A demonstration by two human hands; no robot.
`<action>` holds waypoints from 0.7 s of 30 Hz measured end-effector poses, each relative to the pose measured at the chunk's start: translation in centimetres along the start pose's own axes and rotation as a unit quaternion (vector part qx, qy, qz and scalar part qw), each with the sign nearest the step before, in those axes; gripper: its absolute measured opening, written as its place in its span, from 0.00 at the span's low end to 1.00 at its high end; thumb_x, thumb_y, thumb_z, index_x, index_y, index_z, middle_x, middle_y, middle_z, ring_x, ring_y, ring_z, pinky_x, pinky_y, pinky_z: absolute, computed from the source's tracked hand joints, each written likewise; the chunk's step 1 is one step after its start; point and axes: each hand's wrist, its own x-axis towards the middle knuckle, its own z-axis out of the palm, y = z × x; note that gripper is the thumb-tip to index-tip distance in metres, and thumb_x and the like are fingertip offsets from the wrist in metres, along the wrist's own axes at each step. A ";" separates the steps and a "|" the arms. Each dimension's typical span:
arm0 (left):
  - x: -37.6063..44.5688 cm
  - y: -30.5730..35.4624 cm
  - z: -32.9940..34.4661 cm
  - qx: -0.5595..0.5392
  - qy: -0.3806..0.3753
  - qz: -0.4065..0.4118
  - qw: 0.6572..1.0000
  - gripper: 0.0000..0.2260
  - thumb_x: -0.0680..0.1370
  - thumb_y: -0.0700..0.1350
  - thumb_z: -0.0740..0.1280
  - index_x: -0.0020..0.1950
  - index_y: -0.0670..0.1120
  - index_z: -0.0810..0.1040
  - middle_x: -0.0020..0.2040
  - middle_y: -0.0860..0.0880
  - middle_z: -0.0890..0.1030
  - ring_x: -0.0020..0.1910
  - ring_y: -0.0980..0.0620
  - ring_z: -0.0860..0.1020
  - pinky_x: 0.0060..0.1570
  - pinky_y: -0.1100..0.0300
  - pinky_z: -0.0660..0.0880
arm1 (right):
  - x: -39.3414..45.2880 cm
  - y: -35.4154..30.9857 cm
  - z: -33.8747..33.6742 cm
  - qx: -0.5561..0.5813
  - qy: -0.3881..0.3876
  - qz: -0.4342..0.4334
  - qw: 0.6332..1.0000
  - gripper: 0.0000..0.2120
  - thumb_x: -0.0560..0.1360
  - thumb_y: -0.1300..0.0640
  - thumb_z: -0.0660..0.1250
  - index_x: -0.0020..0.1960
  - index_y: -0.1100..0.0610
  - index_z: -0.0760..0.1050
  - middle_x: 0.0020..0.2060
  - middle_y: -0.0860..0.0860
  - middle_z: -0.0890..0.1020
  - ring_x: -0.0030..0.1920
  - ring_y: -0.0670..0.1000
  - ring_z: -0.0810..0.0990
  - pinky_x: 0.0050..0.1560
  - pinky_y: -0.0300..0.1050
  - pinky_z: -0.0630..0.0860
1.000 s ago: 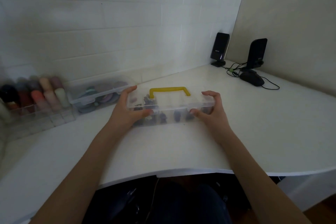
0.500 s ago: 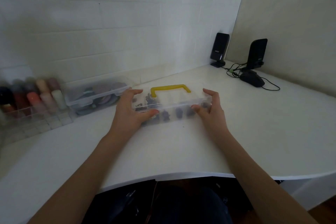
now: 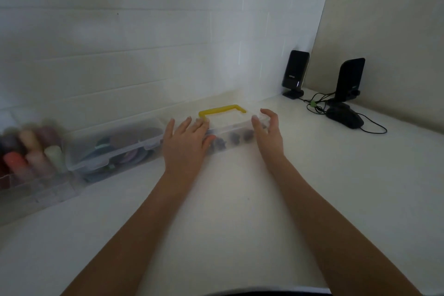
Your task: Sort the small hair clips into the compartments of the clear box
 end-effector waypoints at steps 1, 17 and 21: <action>0.7 -0.5 0.2 0.004 -0.010 -0.014 1.000 0.19 0.76 0.54 0.59 0.54 0.46 0.85 0.52 0.48 0.86 0.53 0.45 0.84 0.63 0.40 0.71 | 0.8 0.1 0.7 -0.007 -0.009 -0.002 1.000 0.17 0.77 0.44 0.61 0.65 0.44 0.66 0.49 0.48 0.73 0.49 0.49 0.74 0.50 0.40 0.66; 3.0 -3.6 0.3 -0.023 0.029 -0.115 0.993 0.16 0.63 0.57 0.77 0.45 0.50 0.87 0.44 0.48 0.87 0.43 0.48 0.86 0.38 0.55 0.81 | 7.3 1.8 3.9 -0.068 -0.085 -0.052 0.993 0.13 0.80 0.46 0.55 0.63 0.40 0.68 0.46 0.42 0.80 0.48 0.47 0.78 0.45 0.35 0.70; 2.8 -3.3 0.4 -0.079 0.006 -0.165 0.983 0.20 0.71 0.60 0.71 0.57 0.50 0.84 0.59 0.47 0.83 0.60 0.47 0.81 0.56 0.52 0.76 | 7.0 1.7 3.6 -0.067 -0.099 -0.057 0.991 0.14 0.81 0.45 0.53 0.65 0.40 0.68 0.49 0.42 0.79 0.51 0.46 0.77 0.46 0.34 0.69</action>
